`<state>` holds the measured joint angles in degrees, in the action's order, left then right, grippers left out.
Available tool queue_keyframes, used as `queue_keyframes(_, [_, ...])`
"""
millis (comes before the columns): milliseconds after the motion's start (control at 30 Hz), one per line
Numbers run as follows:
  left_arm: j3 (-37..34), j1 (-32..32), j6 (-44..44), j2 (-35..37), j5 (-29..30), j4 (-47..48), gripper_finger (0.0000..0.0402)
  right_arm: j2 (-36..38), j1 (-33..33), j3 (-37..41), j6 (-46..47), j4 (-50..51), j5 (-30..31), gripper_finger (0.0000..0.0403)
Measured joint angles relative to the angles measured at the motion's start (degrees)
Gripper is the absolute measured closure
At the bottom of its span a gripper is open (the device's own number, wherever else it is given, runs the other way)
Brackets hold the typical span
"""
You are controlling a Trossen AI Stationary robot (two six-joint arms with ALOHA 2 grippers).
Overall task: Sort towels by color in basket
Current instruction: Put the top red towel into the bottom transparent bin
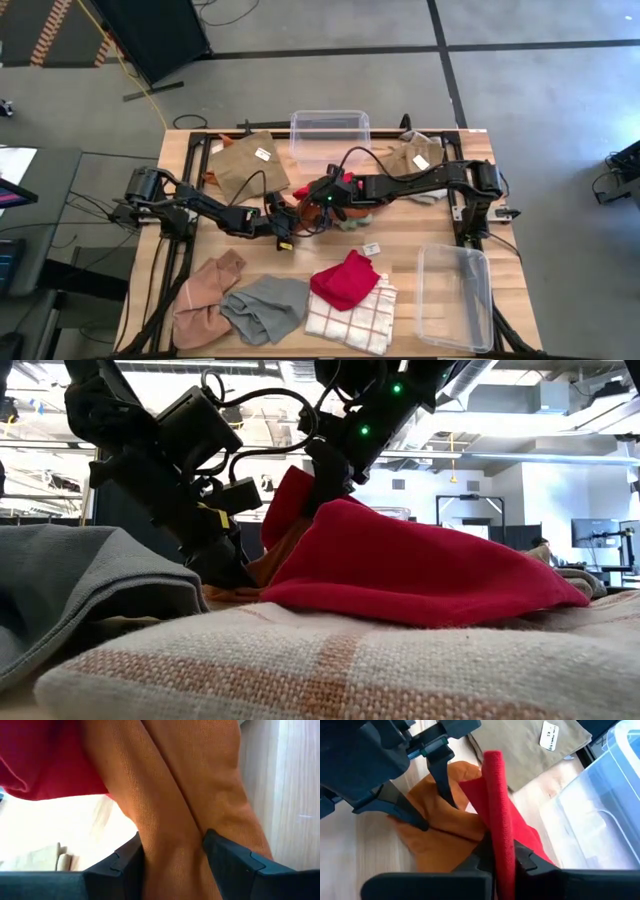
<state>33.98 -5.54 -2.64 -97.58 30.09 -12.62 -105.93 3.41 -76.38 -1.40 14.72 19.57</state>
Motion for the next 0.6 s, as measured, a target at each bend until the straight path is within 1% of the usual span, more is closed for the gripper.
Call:
queue_keyframes(133, [-0.02,0.00,-0.23,0.00,0.00,0.13,0.0209,0.00,-0.25,1.57,0.73,-2.94,-1.37,0.0352])
queue_keyframes(433, [-0.02,0.00,-0.23,-0.02,0.00,0.04,0.0209,-0.06,-0.61,1.62,0.96,-5.34,-3.14,0.0349])
queue_keyframes(500, [-0.02,0.00,-0.21,-0.02,0.00,0.07,0.0209,-0.07,-0.72,1.62,0.96,-6.08,-4.00,0.0341])
queue_keyframes(600, [-0.02,0.00,-0.21,-0.02,0.00,-0.06,0.0209,-0.09,-1.02,1.62,1.02,-6.81,-4.28,0.0316])
